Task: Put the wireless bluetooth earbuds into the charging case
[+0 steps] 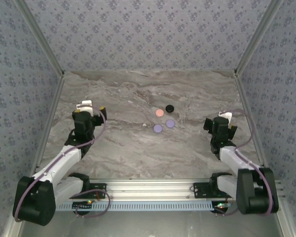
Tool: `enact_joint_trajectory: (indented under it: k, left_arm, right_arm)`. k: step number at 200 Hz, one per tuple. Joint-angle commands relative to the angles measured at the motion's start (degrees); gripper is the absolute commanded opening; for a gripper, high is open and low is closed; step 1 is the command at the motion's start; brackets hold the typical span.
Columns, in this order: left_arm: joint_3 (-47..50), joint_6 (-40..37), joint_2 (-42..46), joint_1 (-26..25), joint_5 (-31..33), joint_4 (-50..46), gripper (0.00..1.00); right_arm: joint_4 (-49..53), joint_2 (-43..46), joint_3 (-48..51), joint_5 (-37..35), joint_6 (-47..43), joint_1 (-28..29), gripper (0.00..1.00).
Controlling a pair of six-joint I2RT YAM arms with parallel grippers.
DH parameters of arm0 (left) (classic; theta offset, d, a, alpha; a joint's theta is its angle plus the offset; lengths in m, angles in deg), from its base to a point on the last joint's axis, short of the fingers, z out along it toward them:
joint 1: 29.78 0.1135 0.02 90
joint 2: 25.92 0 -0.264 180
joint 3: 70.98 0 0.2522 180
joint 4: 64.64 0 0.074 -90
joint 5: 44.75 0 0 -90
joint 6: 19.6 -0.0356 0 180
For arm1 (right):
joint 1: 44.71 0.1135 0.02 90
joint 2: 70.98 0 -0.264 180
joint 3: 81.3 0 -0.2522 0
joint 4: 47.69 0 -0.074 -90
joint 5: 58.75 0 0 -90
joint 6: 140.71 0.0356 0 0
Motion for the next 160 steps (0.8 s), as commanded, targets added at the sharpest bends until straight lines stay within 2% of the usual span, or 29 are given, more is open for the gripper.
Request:
enact_joint_trajectory:
  k: [1, 33, 55, 78, 92, 122, 137, 160]
  left_arm:
    - [2.9, -4.5, 1.2, 1.5, -1.0, 6.4, 0.99]
    - [5.9, -6.7, -0.4, 3.9, -2.6, 10.2, 0.99]
    - [8.1, -7.2, -2.0, 5.9, -5.0, 14.6, 0.99]
    - [9.9, -8.3, -5.3, 7.7, -7.4, 20.0, 0.99]
    - [10.7, -9.3, -7.9, 8.6, -9.7, 23.7, 0.99]
    - [10.0, -8.6, -16.1, 10.4, -14.1, 31.1, 0.99]
    - [9.2, -7.7, -22.2, 11.5, -18.2, 35.9, 0.99]
    - [6.2, -7.7, -30.7, 11.9, -19.0, 39.5, 0.99]
  right_arm:
    - [-18.2, -4.9, 0.4, 8.2, -3.7, -2.3, 1.00]
    - [-23.3, -10.5, 0.3, 14.0, -2.7, -5.9, 1.00]
    - [-22.6, -12.3, -1.1, 17.6, -4.9, -5.3, 1.00]
    - [-29.4, -18.7, -1.2, 20.7, -6.1, -5.2, 1.00]
    - [-21.2, -17.6, -4.2, 22.6, -7.2, -5.1, 1.00]
    - [-19.4, -17.8, -5.6, 21.0, -8.5, -3.6, 1.00]
    - [-19.7, -17.9, -5.5, 20.9, -8.5, -3.6, 1.00]
    - [-20.0, -18.1, -5.4, 20.8, -8.5, -3.4, 1.00]
